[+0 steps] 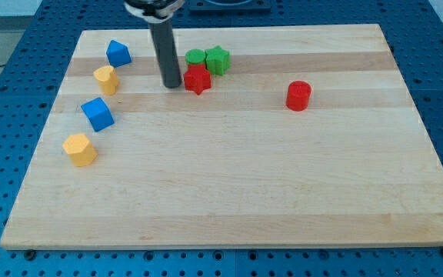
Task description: Move yellow blocks from blue blocks
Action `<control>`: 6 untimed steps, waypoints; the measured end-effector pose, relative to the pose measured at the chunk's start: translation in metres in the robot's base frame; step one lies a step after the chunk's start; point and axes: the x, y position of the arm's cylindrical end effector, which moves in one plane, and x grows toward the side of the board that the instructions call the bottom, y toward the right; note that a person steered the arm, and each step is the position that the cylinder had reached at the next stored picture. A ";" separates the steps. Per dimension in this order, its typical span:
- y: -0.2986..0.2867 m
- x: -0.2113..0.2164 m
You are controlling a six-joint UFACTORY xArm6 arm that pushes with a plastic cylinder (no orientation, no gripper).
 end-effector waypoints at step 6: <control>0.073 -0.003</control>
